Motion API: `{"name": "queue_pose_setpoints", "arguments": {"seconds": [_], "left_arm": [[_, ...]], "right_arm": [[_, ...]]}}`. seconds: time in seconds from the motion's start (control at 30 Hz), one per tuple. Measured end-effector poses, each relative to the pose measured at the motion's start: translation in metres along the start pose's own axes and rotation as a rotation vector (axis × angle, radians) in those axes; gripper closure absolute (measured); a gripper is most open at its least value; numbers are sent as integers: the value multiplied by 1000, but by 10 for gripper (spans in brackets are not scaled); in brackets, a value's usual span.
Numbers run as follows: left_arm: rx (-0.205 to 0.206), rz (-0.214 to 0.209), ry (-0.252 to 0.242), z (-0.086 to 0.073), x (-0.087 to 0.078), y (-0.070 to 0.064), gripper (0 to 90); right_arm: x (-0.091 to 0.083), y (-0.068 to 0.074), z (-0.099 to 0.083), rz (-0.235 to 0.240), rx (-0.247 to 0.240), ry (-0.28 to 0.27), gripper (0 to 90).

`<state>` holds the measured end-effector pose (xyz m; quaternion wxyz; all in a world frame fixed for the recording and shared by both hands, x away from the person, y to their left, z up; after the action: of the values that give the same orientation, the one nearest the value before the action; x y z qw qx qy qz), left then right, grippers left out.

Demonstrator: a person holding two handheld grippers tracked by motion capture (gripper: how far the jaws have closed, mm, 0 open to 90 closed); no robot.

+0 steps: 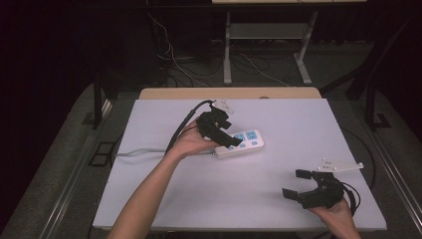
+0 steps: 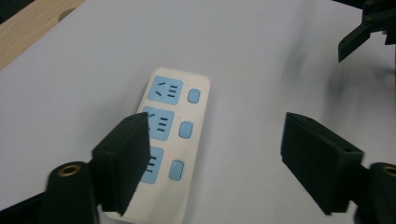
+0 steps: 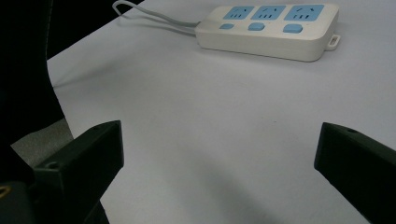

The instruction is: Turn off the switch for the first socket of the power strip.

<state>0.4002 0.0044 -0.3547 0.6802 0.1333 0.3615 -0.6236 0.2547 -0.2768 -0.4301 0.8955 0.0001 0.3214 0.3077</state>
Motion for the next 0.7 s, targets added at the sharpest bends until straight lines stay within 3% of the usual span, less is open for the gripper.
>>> {"name": "queue_pose_setpoints", "arguments": {"seconds": [0.4, 0.7], "left_arm": [[-25, -20, 38, -6, 14, 17, 671], [-52, -35, 89, -14, 26, 30, 895]], "right_arm": [[0, -1, 0, -1, -4, 0, 11], [-1, -1, 0, -1, -5, 0, 11]]}}
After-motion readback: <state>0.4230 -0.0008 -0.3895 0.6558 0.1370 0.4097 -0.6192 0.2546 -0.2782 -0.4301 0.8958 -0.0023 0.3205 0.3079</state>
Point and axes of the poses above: each handheld gripper's, and its own axes: x roughly forward along the jaws, z roughly out of its top, y roughly to its left, the point moved 3 cm from there along x, roughly forward along the jaws, and after that the axes turned 15 degrees about -z, right-handed, at the moved point
